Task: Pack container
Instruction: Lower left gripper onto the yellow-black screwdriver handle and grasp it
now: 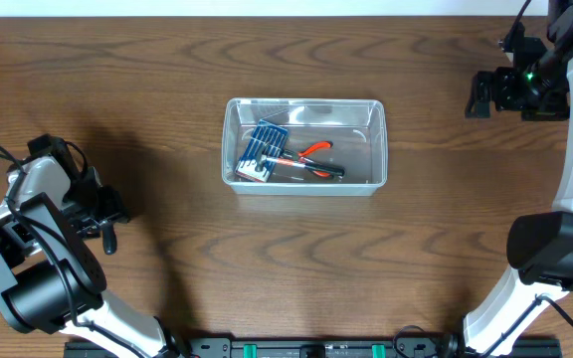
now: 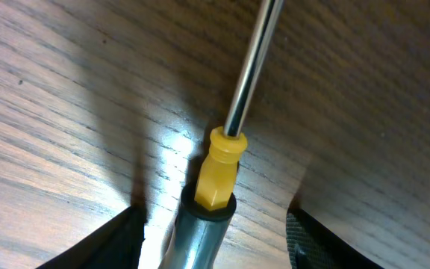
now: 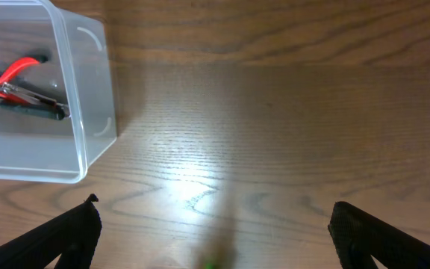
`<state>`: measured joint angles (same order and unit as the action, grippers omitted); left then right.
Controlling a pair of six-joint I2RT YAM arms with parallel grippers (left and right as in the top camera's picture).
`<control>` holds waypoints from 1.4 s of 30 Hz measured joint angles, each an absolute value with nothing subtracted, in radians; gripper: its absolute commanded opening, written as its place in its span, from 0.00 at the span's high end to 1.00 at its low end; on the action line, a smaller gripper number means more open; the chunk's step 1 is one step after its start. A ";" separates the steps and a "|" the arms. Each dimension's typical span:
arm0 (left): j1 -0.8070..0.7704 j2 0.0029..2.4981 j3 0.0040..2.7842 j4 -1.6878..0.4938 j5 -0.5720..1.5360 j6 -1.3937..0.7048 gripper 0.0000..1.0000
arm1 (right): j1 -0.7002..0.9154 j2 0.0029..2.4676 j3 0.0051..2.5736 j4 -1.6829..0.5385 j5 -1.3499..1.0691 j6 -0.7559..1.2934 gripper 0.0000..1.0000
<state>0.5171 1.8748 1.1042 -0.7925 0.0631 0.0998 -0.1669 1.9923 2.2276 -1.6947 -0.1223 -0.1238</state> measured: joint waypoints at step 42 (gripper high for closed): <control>0.519 1.875 1.108 -0.765 0.065 0.047 0.89 | -0.167 1.992 2.228 -1.695 -0.122 -0.124 0.01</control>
